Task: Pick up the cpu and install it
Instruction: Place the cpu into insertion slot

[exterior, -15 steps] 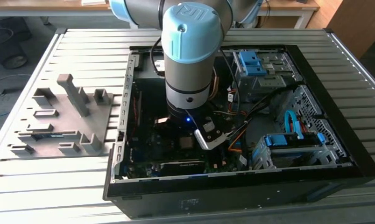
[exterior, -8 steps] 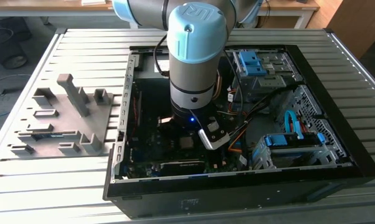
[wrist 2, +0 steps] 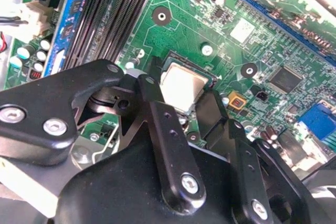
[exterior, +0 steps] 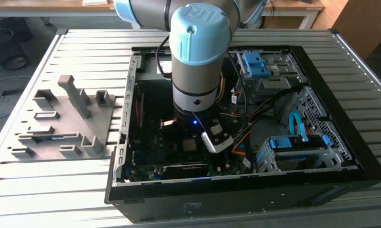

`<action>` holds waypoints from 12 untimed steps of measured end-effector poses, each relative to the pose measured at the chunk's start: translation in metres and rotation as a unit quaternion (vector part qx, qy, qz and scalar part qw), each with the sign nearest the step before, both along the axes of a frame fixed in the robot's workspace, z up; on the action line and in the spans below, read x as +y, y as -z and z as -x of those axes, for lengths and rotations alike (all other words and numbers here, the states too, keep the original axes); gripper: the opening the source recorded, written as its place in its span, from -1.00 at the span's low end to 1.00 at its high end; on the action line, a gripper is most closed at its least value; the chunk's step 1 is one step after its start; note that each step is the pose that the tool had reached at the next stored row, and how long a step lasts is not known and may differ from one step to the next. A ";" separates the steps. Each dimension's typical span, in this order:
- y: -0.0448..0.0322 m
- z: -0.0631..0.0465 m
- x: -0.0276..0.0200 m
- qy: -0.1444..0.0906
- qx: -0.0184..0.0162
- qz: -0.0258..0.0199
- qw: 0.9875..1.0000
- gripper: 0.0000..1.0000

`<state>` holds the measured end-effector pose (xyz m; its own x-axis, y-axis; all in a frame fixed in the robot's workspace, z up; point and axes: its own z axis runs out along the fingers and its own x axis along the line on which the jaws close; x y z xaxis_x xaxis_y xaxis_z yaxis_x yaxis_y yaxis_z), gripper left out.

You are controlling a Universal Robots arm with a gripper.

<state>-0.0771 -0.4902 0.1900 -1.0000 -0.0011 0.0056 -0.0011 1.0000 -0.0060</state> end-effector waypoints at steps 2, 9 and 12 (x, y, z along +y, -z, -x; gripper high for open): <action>0.0002 0.001 0.0000 0.000 0.000 0.000 1.000 0.07; 0.0004 0.003 0.0000 0.000 0.000 0.000 1.000 0.07; 0.0004 0.004 0.0000 0.000 0.000 0.000 1.000 0.07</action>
